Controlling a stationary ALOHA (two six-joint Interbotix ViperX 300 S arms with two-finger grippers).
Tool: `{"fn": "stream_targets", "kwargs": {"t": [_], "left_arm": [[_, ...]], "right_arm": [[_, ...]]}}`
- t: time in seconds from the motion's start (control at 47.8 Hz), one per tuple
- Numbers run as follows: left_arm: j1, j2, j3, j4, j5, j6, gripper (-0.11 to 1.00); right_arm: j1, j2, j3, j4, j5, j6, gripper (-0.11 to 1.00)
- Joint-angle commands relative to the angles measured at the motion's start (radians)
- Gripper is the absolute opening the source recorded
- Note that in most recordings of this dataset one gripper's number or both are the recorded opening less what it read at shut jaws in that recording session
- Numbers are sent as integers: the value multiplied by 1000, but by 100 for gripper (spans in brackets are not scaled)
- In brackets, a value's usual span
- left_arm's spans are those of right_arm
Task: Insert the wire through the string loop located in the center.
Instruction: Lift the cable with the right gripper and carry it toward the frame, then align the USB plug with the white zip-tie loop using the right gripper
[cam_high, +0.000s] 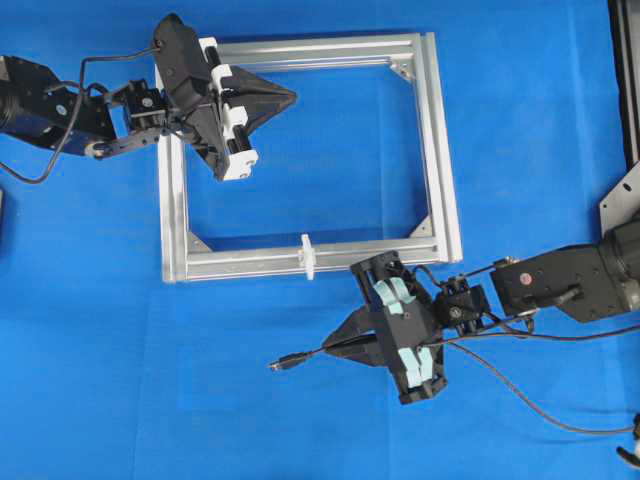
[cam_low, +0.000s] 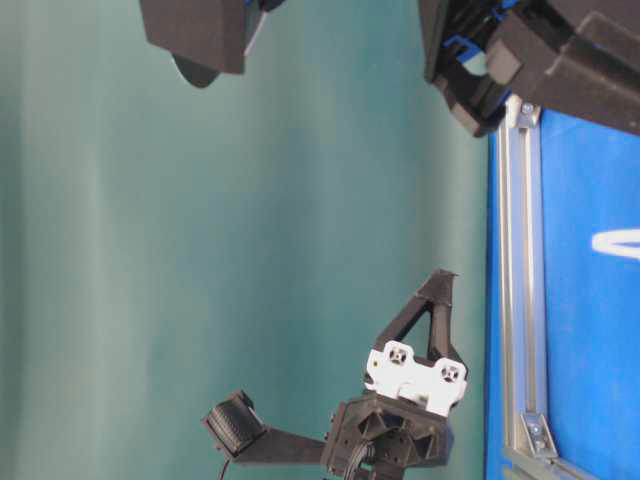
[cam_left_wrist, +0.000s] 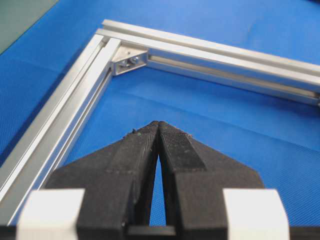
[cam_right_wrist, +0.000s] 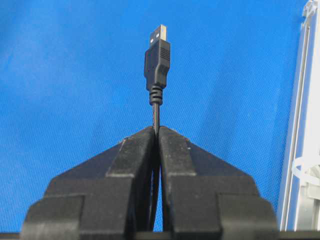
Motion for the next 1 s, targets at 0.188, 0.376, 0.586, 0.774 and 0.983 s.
{"fn": "stream_targets", "kwargs": {"t": [0.188,0.376,0.586,0.774,0.983], "left_arm": [[0,-29,-6,2,-5,0,0],[-2,-29,-5,2,-5,0,0],[-8,-29,-3,2,-3,-2,0],[-6,-29,-2,2,-3,-2,0],[-8,-29,0,2,-2,-3,0]], "right_arm": [[0,-71,52,2,-11,5,-2],[2,-140,140,5,-11,6,-2],[2,-207,224,5,-18,6,-2],[0,-215,233,5,-32,6,-2],[-31,-215,235,9,-35,6,-2]]}}
